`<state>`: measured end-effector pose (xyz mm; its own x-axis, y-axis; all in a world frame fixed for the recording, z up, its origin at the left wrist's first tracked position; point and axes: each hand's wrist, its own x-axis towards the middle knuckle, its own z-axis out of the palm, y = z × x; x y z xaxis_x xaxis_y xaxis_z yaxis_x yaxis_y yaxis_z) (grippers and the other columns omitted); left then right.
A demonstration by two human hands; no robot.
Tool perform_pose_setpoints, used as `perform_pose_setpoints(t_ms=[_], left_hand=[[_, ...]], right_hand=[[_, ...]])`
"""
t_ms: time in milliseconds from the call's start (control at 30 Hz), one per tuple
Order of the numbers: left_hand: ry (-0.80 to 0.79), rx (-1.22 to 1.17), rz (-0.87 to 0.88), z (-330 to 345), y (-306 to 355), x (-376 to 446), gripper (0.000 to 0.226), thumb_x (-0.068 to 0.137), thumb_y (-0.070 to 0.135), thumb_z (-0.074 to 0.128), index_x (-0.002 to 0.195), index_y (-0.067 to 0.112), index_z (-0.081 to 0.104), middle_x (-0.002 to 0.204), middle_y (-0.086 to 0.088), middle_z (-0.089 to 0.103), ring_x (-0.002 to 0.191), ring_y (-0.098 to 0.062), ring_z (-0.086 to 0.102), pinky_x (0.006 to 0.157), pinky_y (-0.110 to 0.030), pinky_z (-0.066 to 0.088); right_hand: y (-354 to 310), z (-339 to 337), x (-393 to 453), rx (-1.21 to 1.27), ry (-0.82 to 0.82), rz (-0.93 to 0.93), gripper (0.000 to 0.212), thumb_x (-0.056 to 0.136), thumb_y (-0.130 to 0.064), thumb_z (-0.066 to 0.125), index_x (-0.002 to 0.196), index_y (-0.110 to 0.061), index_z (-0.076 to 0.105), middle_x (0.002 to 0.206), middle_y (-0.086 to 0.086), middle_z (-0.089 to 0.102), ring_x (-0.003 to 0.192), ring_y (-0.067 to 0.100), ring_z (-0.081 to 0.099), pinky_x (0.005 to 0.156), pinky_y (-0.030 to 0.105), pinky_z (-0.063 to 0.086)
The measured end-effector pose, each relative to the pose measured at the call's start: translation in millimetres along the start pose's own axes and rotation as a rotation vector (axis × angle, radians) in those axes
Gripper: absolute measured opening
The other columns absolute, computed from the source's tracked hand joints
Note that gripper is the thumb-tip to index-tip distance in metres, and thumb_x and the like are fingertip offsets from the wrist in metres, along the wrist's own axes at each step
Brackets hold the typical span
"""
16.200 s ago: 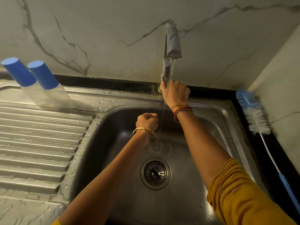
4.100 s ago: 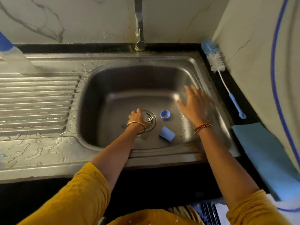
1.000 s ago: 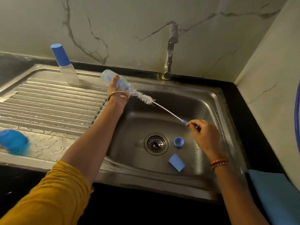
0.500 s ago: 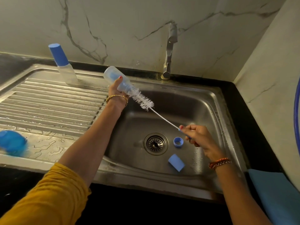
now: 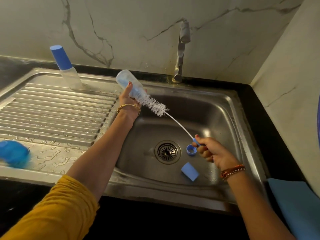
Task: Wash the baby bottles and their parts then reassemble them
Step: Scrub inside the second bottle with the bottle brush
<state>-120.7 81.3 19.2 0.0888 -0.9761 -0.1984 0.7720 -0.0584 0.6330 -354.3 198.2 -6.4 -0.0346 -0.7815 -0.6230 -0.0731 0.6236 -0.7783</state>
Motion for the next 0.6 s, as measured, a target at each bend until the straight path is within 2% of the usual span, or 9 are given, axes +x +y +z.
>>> perform_pose_setpoints(t_ms=[67, 133, 200, 267, 333, 400, 500, 533, 600], left_hand=[[0.026, -0.003, 0.001, -2, -1, -2, 0.093, 0.058, 0.029, 0.083, 0.130, -0.007, 0.035, 0.097, -0.016, 0.056, 0.089, -0.026, 0.057, 0.089, -0.037, 0.046], [0.098, 0.017, -0.011, -7, -5, 3, 0.062, 0.088, 0.023, 0.058, 0.136, -0.007, 0.031, 0.096, -0.014, 0.055, 0.086, -0.025, 0.056, 0.086, -0.036, 0.046], [0.135, -0.028, -0.026, -8, -10, 6, 0.056, 0.091, 0.021, 0.054, 0.137, -0.003, 0.031, 0.102, -0.015, 0.055, 0.089, -0.026, 0.056, 0.096, -0.040, 0.045], [0.160, -0.043, -0.010, -4, -11, 8, 0.056, 0.091, 0.022, 0.056, 0.136, -0.002, 0.032, 0.109, -0.016, 0.055, 0.088, -0.026, 0.058, 0.103, -0.044, 0.041], [0.142, -0.015, 0.007, 1, -11, 9, 0.043, 0.093, 0.023, 0.053, 0.126, -0.002, 0.042, 0.099, -0.013, 0.062, 0.079, -0.023, 0.062, 0.102, -0.042, 0.041], [0.105, -0.029, 0.025, 6, -11, 7, 0.028, 0.093, 0.020, 0.052, 0.112, 0.001, 0.048, 0.088, -0.010, 0.063, 0.078, -0.023, 0.062, 0.097, -0.042, 0.043], [0.049, 0.041, 0.036, 12, -8, 4, 0.011, 0.092, 0.017, 0.052, 0.097, 0.008, 0.050, 0.093, -0.010, 0.057, 0.086, -0.023, 0.057, 0.087, -0.037, 0.049], [0.035, 0.060, 0.033, 11, -8, 4, 0.013, 0.092, 0.018, 0.052, 0.101, 0.008, 0.050, 0.095, -0.010, 0.057, 0.087, -0.024, 0.058, 0.086, -0.036, 0.049], [0.044, 0.056, 0.041, 8, -7, 4, 0.022, 0.092, 0.017, 0.053, 0.109, 0.006, 0.046, 0.097, -0.011, 0.056, 0.089, -0.025, 0.058, 0.086, -0.037, 0.050]], right_hand=[[4, -1, -1, -0.169, 0.101, -0.181, 0.031, 0.095, -0.033, 0.048, 0.073, -0.015, 0.059, 0.045, -0.007, 0.042, 0.033, -0.001, 0.031, 0.031, 0.011, 0.021], [8, -3, -1, -0.360, 0.280, -0.445, 0.023, 0.089, -0.031, 0.059, 0.072, -0.015, 0.061, 0.054, -0.003, 0.052, 0.045, 0.003, 0.044, 0.040, 0.011, 0.032], [11, -7, 2, -0.664, 0.495, -0.660, 0.021, 0.085, -0.031, 0.064, 0.072, -0.015, 0.064, 0.061, -0.002, 0.060, 0.054, 0.009, 0.051, 0.049, 0.018, 0.038], [15, -5, 5, -0.909, 0.670, -0.736, 0.022, 0.089, -0.029, 0.059, 0.077, -0.012, 0.068, 0.069, 0.003, 0.064, 0.059, 0.014, 0.052, 0.051, 0.025, 0.035], [18, 5, 7, -0.849, 0.733, -0.711, 0.030, 0.092, -0.027, 0.054, 0.075, -0.005, 0.067, 0.068, 0.009, 0.065, 0.059, 0.020, 0.053, 0.051, 0.028, 0.035], [15, 15, 6, -0.555, 0.549, -0.482, 0.038, 0.094, -0.028, 0.050, 0.068, -0.005, 0.065, 0.058, 0.008, 0.062, 0.054, 0.019, 0.054, 0.049, 0.027, 0.037], [14, 12, 1, -0.083, 0.023, 0.004, 0.040, 0.097, -0.034, 0.042, 0.066, -0.013, 0.056, 0.040, -0.009, 0.042, 0.031, 0.002, 0.032, 0.031, 0.013, 0.020], [16, 8, 1, -0.020, -0.045, 0.043, 0.040, 0.097, -0.035, 0.041, 0.067, -0.013, 0.055, 0.039, -0.010, 0.038, 0.029, 0.000, 0.026, 0.030, 0.012, 0.015], [18, 5, -1, -0.070, -0.026, -0.042, 0.039, 0.096, -0.036, 0.043, 0.069, -0.012, 0.057, 0.042, -0.008, 0.041, 0.029, 0.000, 0.027, 0.031, 0.012, 0.016]])
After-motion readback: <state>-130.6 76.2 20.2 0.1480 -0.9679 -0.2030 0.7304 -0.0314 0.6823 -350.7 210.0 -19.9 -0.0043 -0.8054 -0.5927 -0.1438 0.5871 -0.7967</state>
